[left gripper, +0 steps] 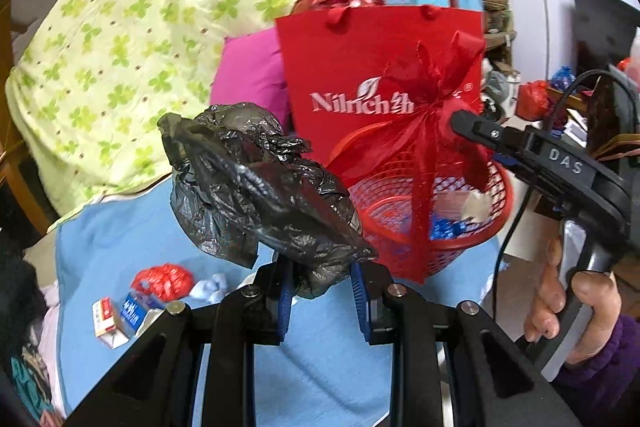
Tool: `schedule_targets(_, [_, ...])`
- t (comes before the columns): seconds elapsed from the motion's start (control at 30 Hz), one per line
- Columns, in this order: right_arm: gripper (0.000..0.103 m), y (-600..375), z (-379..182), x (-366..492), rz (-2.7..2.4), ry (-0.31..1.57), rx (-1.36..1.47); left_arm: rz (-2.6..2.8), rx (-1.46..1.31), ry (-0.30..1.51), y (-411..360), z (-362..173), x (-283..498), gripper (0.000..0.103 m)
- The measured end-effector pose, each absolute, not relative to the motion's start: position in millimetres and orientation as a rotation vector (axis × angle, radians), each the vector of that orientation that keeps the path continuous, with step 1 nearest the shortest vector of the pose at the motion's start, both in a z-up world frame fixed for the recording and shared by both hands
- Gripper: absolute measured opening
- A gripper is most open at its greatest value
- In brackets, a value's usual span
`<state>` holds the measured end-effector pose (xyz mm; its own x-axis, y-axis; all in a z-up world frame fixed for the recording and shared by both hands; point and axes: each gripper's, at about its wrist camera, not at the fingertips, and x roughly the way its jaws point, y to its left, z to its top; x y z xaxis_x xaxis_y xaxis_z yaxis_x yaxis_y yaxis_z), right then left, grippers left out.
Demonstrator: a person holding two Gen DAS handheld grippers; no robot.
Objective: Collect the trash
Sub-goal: 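Carry the black bag and red ribbon over the red basket and release both, then move both tools back over the remaining trash on the blanket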
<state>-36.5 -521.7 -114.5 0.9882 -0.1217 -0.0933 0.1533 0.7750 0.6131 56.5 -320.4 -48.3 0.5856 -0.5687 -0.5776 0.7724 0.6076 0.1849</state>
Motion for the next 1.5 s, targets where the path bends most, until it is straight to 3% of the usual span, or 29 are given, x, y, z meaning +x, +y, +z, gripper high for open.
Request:
schedule_targets(0.3, [0.034,-543,-118,-63,-0.229,-0.006,0.720,-0.982,0.437,0.463,-341,-43,47,0.028])
schedule_targets(0.8, [0.035,-574,-129,-77,-0.335,-0.020,0.807,-1.176,0.393,0.554,-417,-47,69,0.030])
schedule_targets(0.9, [0.035,-578,-133,-76,-0.355,-0.004,0.826,-1.145,0.412,0.564,-429,-54,71,0.036])
schedule_targets(0.97, [0.038,-584,-138,-73,-0.355,0.020,0.856,-1.132,0.416,0.566,-431,-59,70,0.049])
schedule_targets(1.03, [0.063,-589,-143,-69,-0.364,0.044,0.890,-1.104,0.420,0.563,-432,-62,71,0.061])
schedule_targets(1.07, [0.072,-589,-145,-69,-0.371,0.045,0.900,-1.090,0.423,0.554,-430,-63,70,0.062])
schedule_targets(1.5, [0.072,-564,-134,-50,-0.335,0.058,0.831,-0.835,0.504,0.517,-363,-72,78,0.075])
